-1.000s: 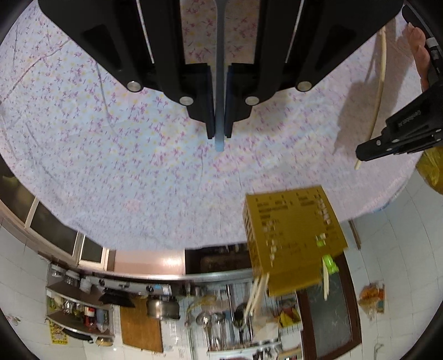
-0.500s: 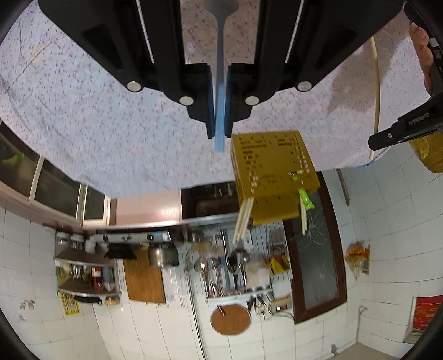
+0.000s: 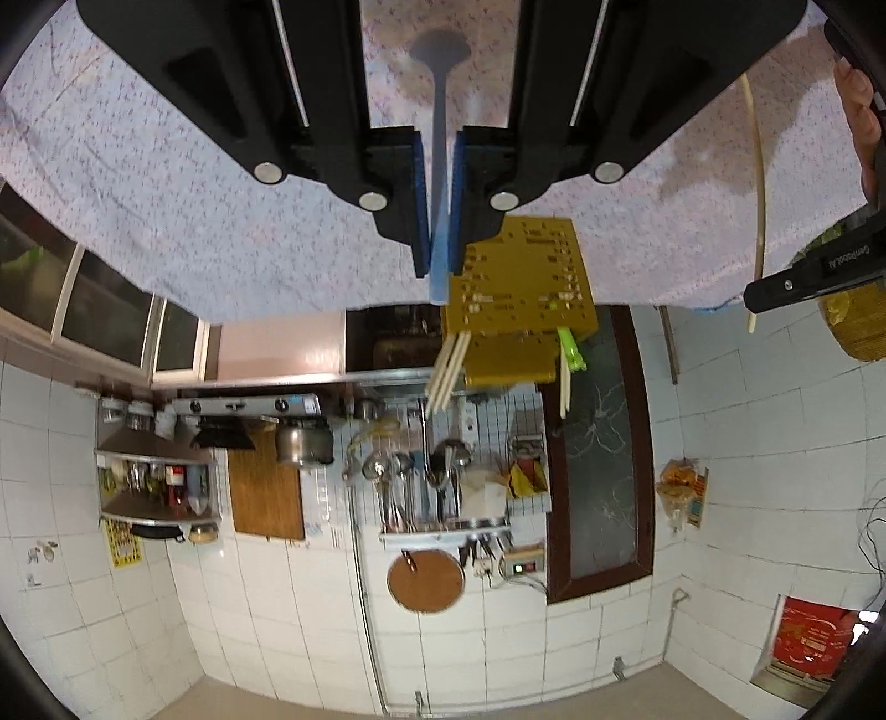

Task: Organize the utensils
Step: 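Lift the chopstick and blue utensil over the yellow holder and lower them in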

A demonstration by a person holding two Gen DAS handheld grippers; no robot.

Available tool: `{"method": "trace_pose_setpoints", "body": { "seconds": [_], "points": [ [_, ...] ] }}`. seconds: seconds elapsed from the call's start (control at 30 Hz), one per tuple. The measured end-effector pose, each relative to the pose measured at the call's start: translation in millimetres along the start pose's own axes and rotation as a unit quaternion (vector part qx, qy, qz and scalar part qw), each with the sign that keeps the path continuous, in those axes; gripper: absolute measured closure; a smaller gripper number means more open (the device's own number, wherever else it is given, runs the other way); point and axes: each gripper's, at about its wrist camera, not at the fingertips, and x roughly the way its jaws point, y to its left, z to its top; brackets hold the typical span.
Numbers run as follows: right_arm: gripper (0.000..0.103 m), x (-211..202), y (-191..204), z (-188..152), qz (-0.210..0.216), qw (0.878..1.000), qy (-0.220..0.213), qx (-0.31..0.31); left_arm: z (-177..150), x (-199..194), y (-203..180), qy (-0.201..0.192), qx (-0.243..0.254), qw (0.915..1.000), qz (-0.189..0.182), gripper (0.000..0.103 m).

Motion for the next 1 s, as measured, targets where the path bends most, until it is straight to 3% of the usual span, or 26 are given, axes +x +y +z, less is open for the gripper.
{"method": "trace_pose_setpoints", "body": {
  "seconds": [0.13,0.37,0.47,0.63,0.8,1.0],
  "points": [
    [0.096,7.2,4.1,21.3,0.006,1.000,-0.021,0.002,24.7,1.5,-3.1,-0.025,0.001,0.9997,-0.006,0.098],
    [0.096,38.9,18.3,89.8,0.024,0.997,-0.070,0.001,103.7,22.2,-14.0,-0.083,0.006,0.9964,-0.015,0.099],
    [0.096,58.0,26.3,118.8,0.026,0.996,-0.088,-0.006,147.7,34.9,-18.1,-0.119,0.001,0.9926,-0.020,0.098],
    [0.096,101.5,35.8,152.8,0.023,0.995,-0.096,-0.021,189.3,64.3,-24.5,-0.172,-0.001,0.9843,-0.040,0.099],
    [0.096,147.7,32.4,158.1,0.022,0.996,-0.084,-0.019,197.6,119.1,-24.5,-0.161,-0.002,0.9864,-0.035,0.098],
    [0.096,195.9,25.9,130.5,0.025,0.999,-0.037,-0.015,162.7,176.2,-16.1,-0.127,-0.004,0.9917,-0.021,0.098]
  ]
}}
